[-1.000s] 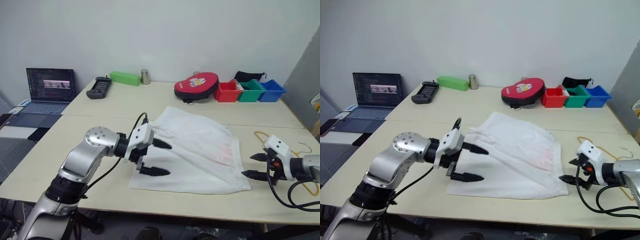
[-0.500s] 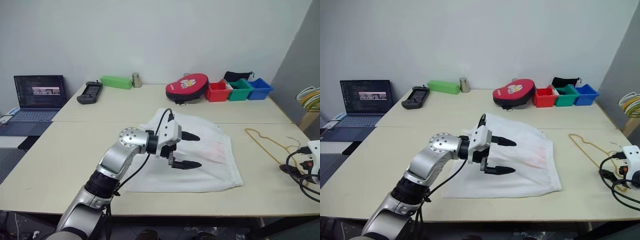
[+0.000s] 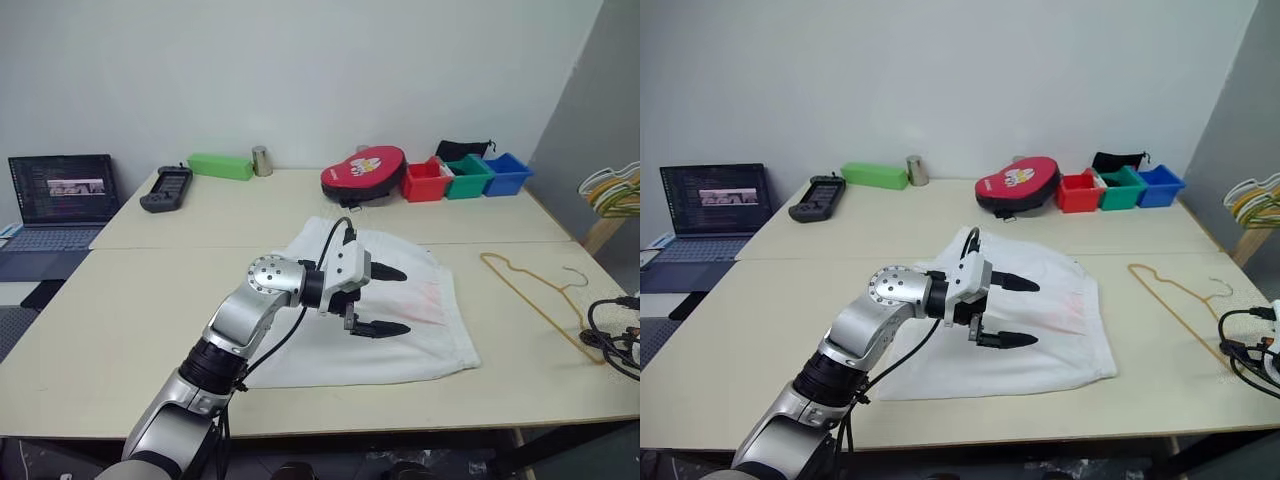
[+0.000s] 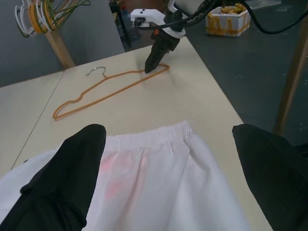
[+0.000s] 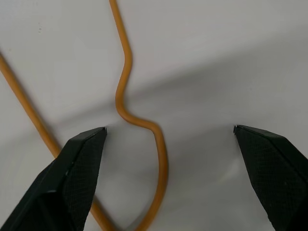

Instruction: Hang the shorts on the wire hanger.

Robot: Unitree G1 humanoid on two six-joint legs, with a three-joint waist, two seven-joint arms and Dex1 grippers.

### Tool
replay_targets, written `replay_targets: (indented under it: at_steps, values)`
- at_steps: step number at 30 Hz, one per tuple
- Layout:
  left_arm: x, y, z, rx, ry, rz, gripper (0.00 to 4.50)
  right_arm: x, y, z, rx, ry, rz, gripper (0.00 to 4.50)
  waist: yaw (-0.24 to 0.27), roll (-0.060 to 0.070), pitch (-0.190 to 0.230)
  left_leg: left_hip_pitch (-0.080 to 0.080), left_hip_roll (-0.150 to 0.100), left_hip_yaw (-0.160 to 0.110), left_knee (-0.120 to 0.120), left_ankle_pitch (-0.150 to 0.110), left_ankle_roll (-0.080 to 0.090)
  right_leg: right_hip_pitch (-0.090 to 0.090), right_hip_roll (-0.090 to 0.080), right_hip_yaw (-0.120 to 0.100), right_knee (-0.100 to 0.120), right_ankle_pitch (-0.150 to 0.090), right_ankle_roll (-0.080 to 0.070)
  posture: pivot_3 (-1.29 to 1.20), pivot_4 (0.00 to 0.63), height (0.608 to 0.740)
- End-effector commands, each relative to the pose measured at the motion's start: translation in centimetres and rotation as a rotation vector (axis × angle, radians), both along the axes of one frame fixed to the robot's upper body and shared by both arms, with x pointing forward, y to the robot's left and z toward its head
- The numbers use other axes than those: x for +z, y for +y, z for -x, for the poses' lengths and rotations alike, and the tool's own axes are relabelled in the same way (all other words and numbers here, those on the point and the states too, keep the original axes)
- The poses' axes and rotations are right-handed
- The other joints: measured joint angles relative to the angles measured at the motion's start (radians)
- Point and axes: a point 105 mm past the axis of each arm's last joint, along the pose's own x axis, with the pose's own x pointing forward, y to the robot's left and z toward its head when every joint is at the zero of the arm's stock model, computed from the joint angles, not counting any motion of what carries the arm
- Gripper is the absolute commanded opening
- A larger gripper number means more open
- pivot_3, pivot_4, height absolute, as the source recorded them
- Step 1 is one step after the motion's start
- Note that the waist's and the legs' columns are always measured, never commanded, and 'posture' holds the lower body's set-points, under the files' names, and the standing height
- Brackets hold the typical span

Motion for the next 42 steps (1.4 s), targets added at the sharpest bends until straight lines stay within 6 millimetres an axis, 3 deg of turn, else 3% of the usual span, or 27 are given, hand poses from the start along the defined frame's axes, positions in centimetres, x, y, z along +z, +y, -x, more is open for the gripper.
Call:
replay_targets:
  at_steps: [1,12,16,21,27,31,33,35,42]
  values:
    - [1.2,-0.1,-0.2,0.000,-0.052,0.019,4.50,-0.6,0.2,0.1,0.008,0.010,-0.027,3.52,-0.001,0.000,0.000,0.000,0.000,0.000,0.000,0.000,0.000,0.000,0.000,0.000,0.000,0.000,0.000,0.20,0.000,0.740]
    - [1.9,0.0,-1.1,0.029,-0.077,0.021,4.50,-1.4,1.4,0.0,0.128,0.045,0.005,0.78,-0.001,-0.003,0.000,0.000,0.000,-0.002,0.000,0.000,0.000,0.001,0.000,0.000,0.000,0.000,0.000,0.21,0.000,0.740]
    - [1.9,0.0,-1.2,0.038,-0.078,0.021,4.50,-1.4,1.8,-0.1,0.157,0.045,0.002,0.05,0.000,-0.003,0.000,0.000,0.000,-0.003,0.000,0.000,0.000,0.001,0.000,0.000,-0.001,0.000,0.000,0.21,0.000,0.740]
    - [1.9,0.3,-1.5,0.051,-0.077,0.017,4.50,-1.2,2.4,-0.4,0.217,0.032,0.020,0.05,-0.001,-0.003,0.000,0.000,0.000,-0.004,0.000,0.000,0.000,0.001,0.000,-0.001,-0.001,0.000,0.000,0.20,0.000,0.740]
    - [2.8,1.7,-3.2,0.127,-0.069,0.033,4.50,2.3,3.8,-2.6,0.370,-0.084,0.203,0.05,-0.004,-0.002,0.001,0.000,0.000,-0.004,0.000,0.000,0.000,0.000,0.000,0.000,0.000,0.000,0.000,0.18,0.000,0.740]
    - [4.5,4.5,-6.4,0.273,-0.069,0.059,4.50,6.6,6.8,-4.9,0.521,-0.216,0.378,0.05,-0.010,0.004,0.002,0.000,0.000,-0.003,0.000,0.000,0.000,-0.002,0.000,0.000,0.001,-0.003,0.005,0.18,0.000,0.740]
    - [5.3,6.4,-8.2,0.345,-0.090,0.049,4.50,8.2,9.6,-6.2,0.624,-0.293,0.433,0.05,-0.012,0.004,0.002,0.000,0.000,-0.004,0.000,0.000,0.000,-0.002,0.000,0.000,0.001,-0.003,0.006,0.18,0.000,0.740]
    - [6.0,8.0,-9.6,0.396,-0.121,0.030,4.50,9.8,11.6,-7.4,0.712,-0.358,0.574,0.05,-0.016,0.004,0.002,0.000,0.000,-0.005,0.000,0.000,0.000,-0.002,0.000,-0.001,0.001,-0.003,0.006,0.19,0.000,0.740]
    - [9.3,11.3,-12.6,0.502,-0.157,0.068,4.50,13.5,13.8,-9.3,0.966,-0.461,1.138,0.05,0.004,0.001,0.004,-0.003,-0.003,-0.007,0.000,0.000,0.000,-0.004,-0.002,-0.004,-0.002,-0.001,0.003,0.21,0.000,0.740]
